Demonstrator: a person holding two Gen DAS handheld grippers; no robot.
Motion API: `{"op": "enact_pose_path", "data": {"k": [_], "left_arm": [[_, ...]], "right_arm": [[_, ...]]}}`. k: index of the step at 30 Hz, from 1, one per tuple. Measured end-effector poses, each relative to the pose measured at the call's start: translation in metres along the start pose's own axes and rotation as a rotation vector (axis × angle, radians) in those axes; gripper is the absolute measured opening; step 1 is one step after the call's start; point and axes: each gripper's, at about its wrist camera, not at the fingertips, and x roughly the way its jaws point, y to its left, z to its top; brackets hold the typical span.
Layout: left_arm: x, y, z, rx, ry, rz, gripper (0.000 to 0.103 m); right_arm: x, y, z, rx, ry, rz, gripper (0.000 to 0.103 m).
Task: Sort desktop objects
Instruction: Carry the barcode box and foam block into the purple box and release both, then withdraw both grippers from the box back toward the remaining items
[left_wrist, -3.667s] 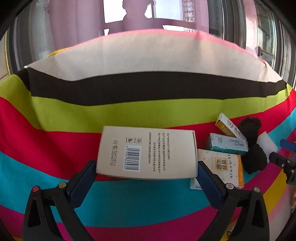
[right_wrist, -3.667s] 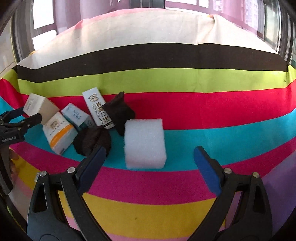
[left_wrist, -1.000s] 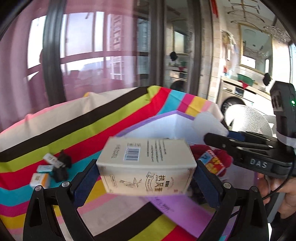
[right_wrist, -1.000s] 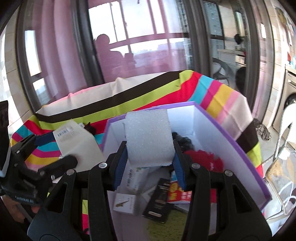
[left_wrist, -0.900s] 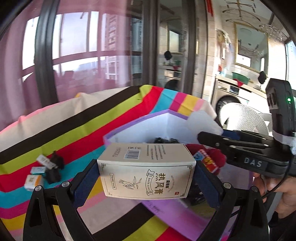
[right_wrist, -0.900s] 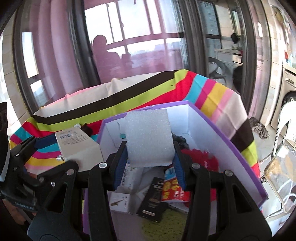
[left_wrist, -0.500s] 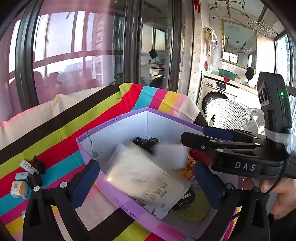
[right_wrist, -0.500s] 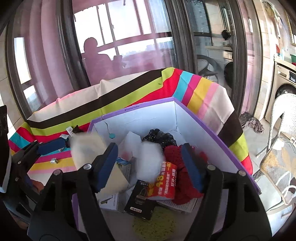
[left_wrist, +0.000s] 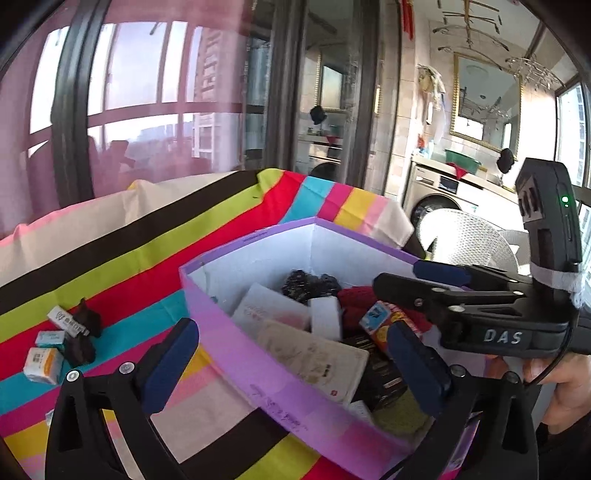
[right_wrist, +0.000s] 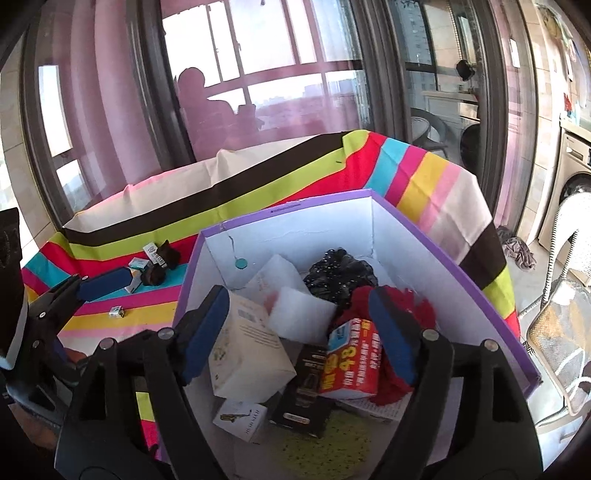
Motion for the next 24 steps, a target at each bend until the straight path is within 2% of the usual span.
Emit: {"op": "enact_pose_path", "data": {"k": [6,10,14,24], "left_arm": [[-0.01,0.03,-0.009,-0.05,-0.015,0.049,0.103],[-0.017,0.058,-0.02,-0.118,-0.015,0.086,0.103],[-0.022,0.089,-0.036,-0.184,0.001,0.172,0.103],[-0.029,0.185,-0.088,-0.44,0.097,0.357,0.098]], "right_arm": [[0.002,0.018,0.002,-0.029,0.005,0.016,0.08],[0.004,0.034,0.004,-0.053,0.009,0.03,0.08],[0.007,0.05,0.005,-0.08,0.015,0.054,0.081],[0.012,0.093,0.006,-0.156,0.025,0.117,0.083]]}}
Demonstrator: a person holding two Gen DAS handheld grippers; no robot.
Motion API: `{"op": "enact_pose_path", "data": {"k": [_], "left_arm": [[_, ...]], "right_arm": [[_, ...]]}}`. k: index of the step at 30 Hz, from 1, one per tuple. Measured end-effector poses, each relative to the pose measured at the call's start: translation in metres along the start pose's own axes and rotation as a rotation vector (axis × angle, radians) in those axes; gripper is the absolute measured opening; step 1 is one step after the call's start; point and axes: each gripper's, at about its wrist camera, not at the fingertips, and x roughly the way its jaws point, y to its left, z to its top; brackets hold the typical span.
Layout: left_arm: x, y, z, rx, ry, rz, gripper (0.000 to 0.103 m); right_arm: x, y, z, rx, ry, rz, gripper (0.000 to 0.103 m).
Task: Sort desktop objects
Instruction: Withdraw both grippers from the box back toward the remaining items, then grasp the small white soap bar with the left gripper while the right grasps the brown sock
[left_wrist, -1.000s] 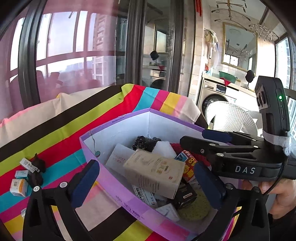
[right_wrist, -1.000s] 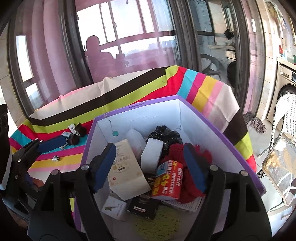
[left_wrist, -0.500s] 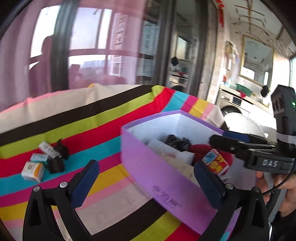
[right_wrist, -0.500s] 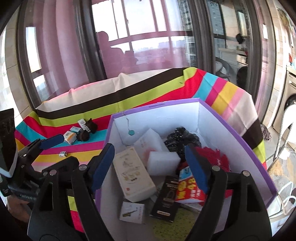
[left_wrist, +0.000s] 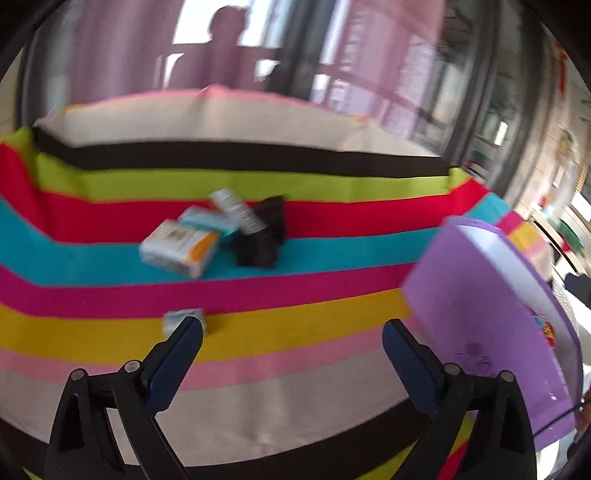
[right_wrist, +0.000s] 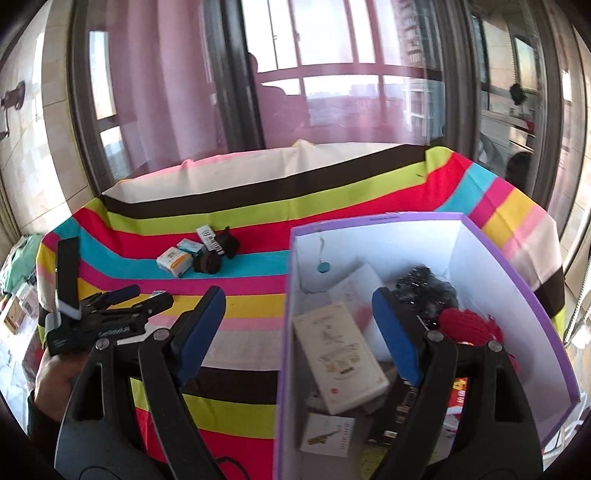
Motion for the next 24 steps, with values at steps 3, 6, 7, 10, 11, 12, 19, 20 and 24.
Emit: {"op": "enact_pose_path", "data": {"k": [3,6,7,10,11,12,19,20,24], "left_arm": [[0.007,0.02,-0.002,-0.046,0.026,0.039,0.097],[0.015,0.035,-0.004,-0.083,0.056,0.07,0.096],[0.018,0.039,-0.005,-0.092,0.066,0.078,0.092],[0.026,0.049,-0.009,-0.113,0.095,0.095,0.084],[0.028,0.052,-0.009,-0.119,0.1,0.099,0.082],[0.03,0.055,-0.01,-0.122,0.106,0.101,0.081],[0.041,0.064,-0.006,-0.125,0.115,0.131,0.07],[0.043,0.065,-0.004,-0.124,0.117,0.14,0.069],[0.048,0.064,0.0,-0.095,0.123,0.17,0.063]], "right_arm": [[0.002,0.014,0.002,-0.024,-0.002,0.028,0.084],[0.007,0.031,0.002,-0.054,0.003,0.064,0.087],[0.009,0.036,0.002,-0.063,0.007,0.074,0.087],[0.018,0.051,0.0,-0.087,0.019,0.112,0.087],[0.022,0.057,-0.001,-0.098,0.026,0.126,0.087],[0.025,0.06,-0.002,-0.104,0.03,0.132,0.087],[0.051,0.086,-0.006,-0.151,0.064,0.156,0.087],[0.057,0.09,-0.007,-0.155,0.07,0.166,0.087],[0.077,0.099,-0.011,-0.167,0.103,0.175,0.087]]}}
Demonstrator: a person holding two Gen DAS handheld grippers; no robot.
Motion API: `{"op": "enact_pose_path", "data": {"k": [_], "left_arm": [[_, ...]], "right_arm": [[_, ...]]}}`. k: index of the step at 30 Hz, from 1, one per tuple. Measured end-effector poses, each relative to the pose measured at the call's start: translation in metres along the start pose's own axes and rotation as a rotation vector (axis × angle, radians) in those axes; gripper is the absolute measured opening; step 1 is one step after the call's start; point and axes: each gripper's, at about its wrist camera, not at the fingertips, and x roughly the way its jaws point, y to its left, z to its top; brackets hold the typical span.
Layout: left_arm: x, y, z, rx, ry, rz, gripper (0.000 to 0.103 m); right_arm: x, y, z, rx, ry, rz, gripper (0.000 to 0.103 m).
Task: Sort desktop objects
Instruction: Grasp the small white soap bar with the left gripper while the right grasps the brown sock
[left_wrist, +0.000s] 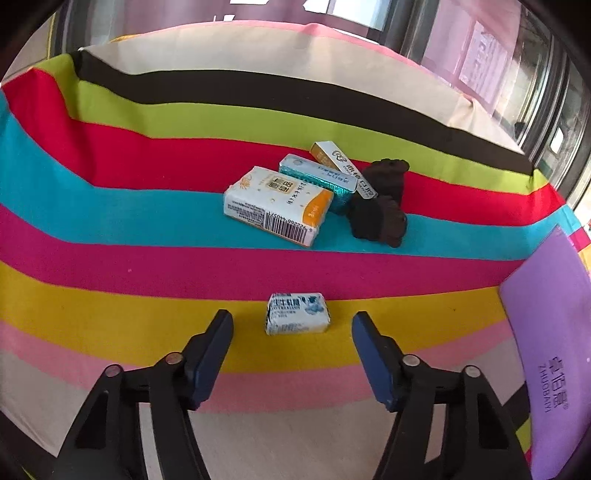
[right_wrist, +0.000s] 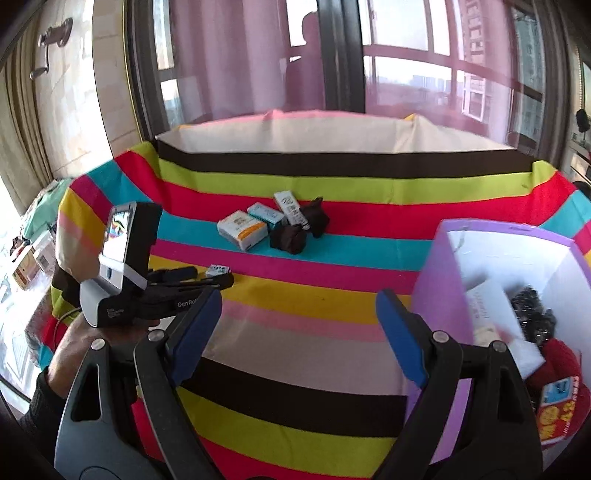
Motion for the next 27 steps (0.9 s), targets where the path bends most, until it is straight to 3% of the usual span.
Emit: {"op": "enact_pose_path", "data": {"k": [7,14,21,27], "left_arm": [[0.006,-0.007,0.002,0.088,-0.003,0.053,0.036],[0.01,0.003,0.01,0.079,-0.004,0.029,0.036],[0.01,0.025,0.015,-0.002,-0.017,0.021,0.036],[0.011,0.028,0.017,-0.021,-0.02,0.007,0.036]], "right_arm": [[0.042,0.002,0.004,0.013,0.046,-0.011,0.089],[0.081,0.006,0.013,0.027,0.07,-0.003,0.089],[0.127,0.015,0.027,0.024,0.095,-0.006,0.089],[0.171,0.017,0.039,0.024,0.134,-0.041,0.089]]}}
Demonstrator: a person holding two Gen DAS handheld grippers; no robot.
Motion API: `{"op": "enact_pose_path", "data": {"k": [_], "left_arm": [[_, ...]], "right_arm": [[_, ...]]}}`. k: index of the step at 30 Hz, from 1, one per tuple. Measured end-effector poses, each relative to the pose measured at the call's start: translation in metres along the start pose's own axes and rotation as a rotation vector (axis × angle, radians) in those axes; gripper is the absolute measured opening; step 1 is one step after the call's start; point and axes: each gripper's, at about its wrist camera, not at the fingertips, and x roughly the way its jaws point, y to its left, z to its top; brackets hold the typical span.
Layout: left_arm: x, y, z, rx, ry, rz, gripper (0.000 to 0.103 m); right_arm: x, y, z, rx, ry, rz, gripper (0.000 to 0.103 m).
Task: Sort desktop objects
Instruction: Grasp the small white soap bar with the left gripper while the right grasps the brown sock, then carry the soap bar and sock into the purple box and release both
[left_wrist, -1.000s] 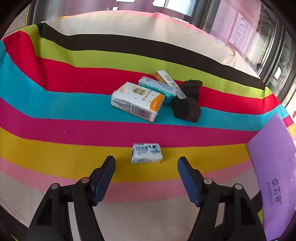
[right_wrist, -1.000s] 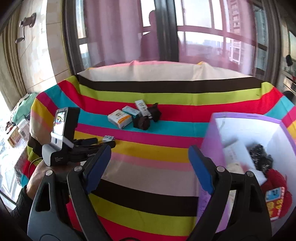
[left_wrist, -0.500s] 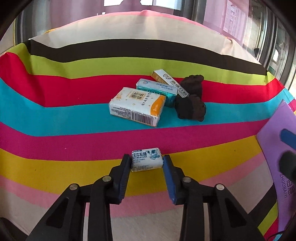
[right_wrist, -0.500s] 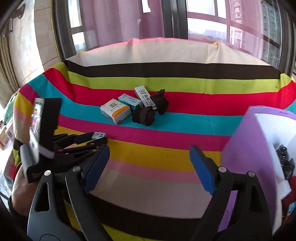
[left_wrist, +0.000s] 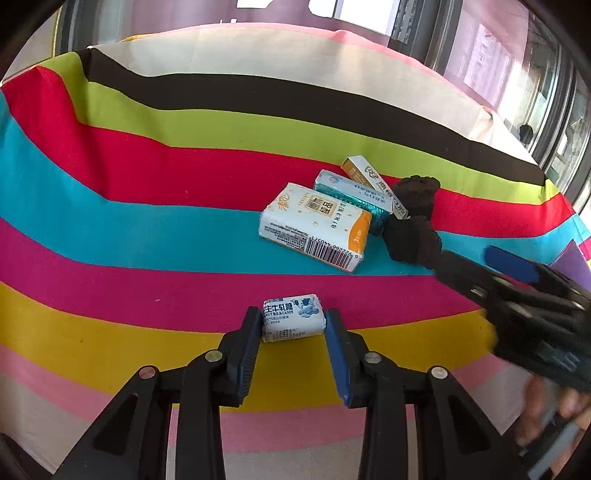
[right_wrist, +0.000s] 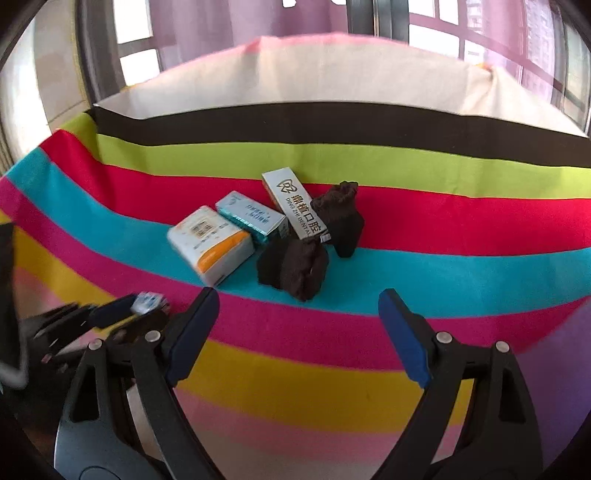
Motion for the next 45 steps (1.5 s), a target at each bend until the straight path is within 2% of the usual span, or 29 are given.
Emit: {"op": "enact_pose_path", "data": {"k": [6,9,12,14,17,25,34,45], "left_arm": [[-0.001,0.002,0.001,-0.015,-0.002,-0.015,0.036],[0.0,0.003,0.001,-0.019,-0.002,-0.02,0.036],[-0.001,0.003,0.001,-0.021,-0.002,-0.023,0.036],[-0.001,0.003,0.001,-0.021,-0.002,-0.022,0.036],[0.0,0.002,0.001,-0.02,-0.002,-0.022,0.036],[-0.001,0.003,0.001,-0.019,-0.008,-0.004,0.036],[-0.015,-0.003,-0.007,-0.029,-0.008,0.001,0.036],[-0.077,-0.045,-0.006,0.036,-0.104,-0.058,0.036]], "right_arm": [[0.027,0.005,0.01,-0.002,0.023,-0.031,0.084],[0.035,0.006,0.013,-0.004,0.03,-0.047,0.079],[0.041,0.005,0.015,0.004,0.031,-0.053,0.069],[0.045,0.004,0.015,0.005,0.049,-0.034,0.054],[0.042,0.008,0.014,-0.015,0.045,-0.03,0.048],[0.022,0.002,0.001,0.013,0.036,0.013,0.045],[-0.03,-0.02,-0.019,0.051,-0.002,0.065,0.045],[-0.113,-0.018,-0.032,0.061,-0.113,0.11,0.045]]}}
